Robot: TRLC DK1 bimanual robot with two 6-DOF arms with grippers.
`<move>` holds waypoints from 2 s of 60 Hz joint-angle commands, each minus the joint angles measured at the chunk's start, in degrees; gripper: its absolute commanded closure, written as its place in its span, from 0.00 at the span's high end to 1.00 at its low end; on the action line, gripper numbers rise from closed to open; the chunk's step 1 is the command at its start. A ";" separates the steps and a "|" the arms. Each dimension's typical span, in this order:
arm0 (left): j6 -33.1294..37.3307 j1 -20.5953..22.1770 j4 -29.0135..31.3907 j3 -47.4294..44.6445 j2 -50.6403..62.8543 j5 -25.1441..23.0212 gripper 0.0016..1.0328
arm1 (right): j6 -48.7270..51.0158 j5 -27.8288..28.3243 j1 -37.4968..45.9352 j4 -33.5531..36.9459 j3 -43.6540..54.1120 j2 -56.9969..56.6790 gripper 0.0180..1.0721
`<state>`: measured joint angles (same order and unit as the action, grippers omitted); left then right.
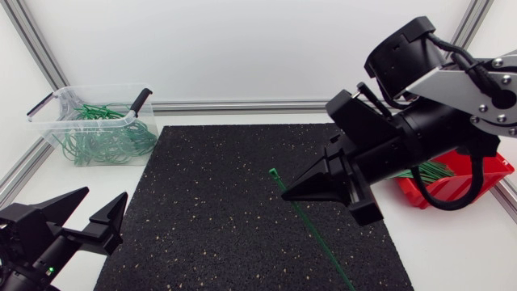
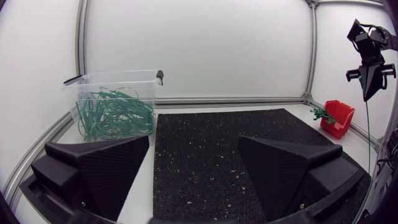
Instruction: Take a green cable tie from the red box, thread the tail through the head to close it, then place it in the transparent bin on the left.
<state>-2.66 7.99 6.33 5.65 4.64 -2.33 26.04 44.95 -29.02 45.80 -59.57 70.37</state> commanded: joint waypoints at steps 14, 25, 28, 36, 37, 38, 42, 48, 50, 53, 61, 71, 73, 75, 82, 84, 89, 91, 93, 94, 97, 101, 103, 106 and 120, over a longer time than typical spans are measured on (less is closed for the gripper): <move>-7.19 0.54 3.16 9.12 5.81 -12.53 0.97 | -4.86 8.58 1.42 -0.54 0.86 7.85 0.05; -8.33 0.27 5.27 13.51 11.53 -24.39 0.97 | -5.48 16.22 4.14 -1.50 1.30 10.75 0.05; -9.12 0.19 5.27 14.92 13.37 -27.20 0.97 | -6.09 17.01 4.14 -2.56 1.83 10.58 0.05; -10.35 0.45 5.10 19.14 19.44 -33.53 0.97 | -7.32 19.04 4.41 -4.76 1.91 10.49 0.05; -10.44 0.45 4.92 19.57 20.32 -34.23 0.97 | -7.59 19.21 4.41 -5.20 1.91 10.40 0.05; -10.53 0.54 4.83 20.01 20.93 -34.85 0.97 | -7.76 19.39 4.49 -5.55 1.91 10.32 0.05; -10.70 1.33 3.96 21.77 24.01 -36.43 0.97 | -8.55 20.62 4.85 -7.22 2.00 10.05 0.05; -12.46 5.19 1.23 23.88 28.23 -38.28 0.97 | -10.84 21.58 4.76 -10.03 2.00 9.88 0.05; -13.08 7.04 0.18 24.58 29.63 -38.54 0.97 | -11.63 22.02 4.49 -10.91 2.18 9.79 0.05; -13.96 9.33 -1.23 25.55 31.57 -38.89 0.97 | -12.68 22.64 4.23 -12.05 2.44 9.52 0.05; -15.45 13.72 -6.15 27.05 36.58 -39.86 0.96 | -15.67 24.48 3.79 -14.69 2.97 8.21 0.05; -18.00 15.65 -9.93 30.39 43.70 -45.22 0.96 | -16.81 26.77 4.14 -16.27 3.23 6.62 0.05; -19.23 15.74 -11.16 30.82 44.66 -46.54 0.96 | -17.52 26.77 4.05 -17.24 3.41 6.45 0.05; -20.37 15.65 -12.39 31.44 45.72 -47.77 0.96 | -18.48 26.77 3.88 -18.56 3.76 6.27 0.05; -23.71 15.74 -15.12 34.08 49.14 -51.20 0.96 | -22.79 26.77 3.18 -24.00 5.25 6.10 0.05; -24.85 15.74 -16.35 34.69 50.11 -51.99 0.96 | -23.41 26.77 3.00 -24.88 5.69 6.10 0.05; -26.88 15.92 -18.81 36.10 53.01 -53.22 0.96 | -24.02 26.77 2.82 -26.03 6.22 6.18 0.05; -26.96 16.36 -19.25 36.63 54.33 -53.31 0.96 | -24.64 26.77 2.91 -26.73 6.40 6.18 0.05; -27.05 16.97 -19.95 36.98 55.56 -53.31 0.96 | -25.95 26.77 3.18 -28.31 6.75 6.18 0.05; -27.05 17.32 -20.39 37.15 56.18 -53.31 0.96 | -26.75 26.77 3.26 -29.10 7.01 6.18 0.05; -27.14 17.85 -20.83 37.77 57.76 -53.31 0.96 | -30.00 26.77 3.53 -33.23 7.89 5.92 0.05; -27.32 19.17 -21.88 38.21 59.87 -53.31 0.96 | -34.74 26.77 3.88 -39.12 9.03 5.66 0.05; -27.58 19.70 -22.32 38.47 60.57 -53.31 0.96 | -36.85 26.77 4.05 -41.67 9.56 5.57 0.05; -28.19 20.31 -23.38 38.73 61.54 -53.31 0.94 | -39.84 26.86 4.14 -45.19 10.18 5.57 0.05; -30.04 21.28 -25.84 39.53 63.73 -53.31 0.93 | -42.65 26.68 5.28 -49.23 10.88 6.01 0.05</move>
<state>-30.83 28.91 -18.46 43.03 67.35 -55.09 -14.41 71.37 -24.23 -2.20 -49.89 76.77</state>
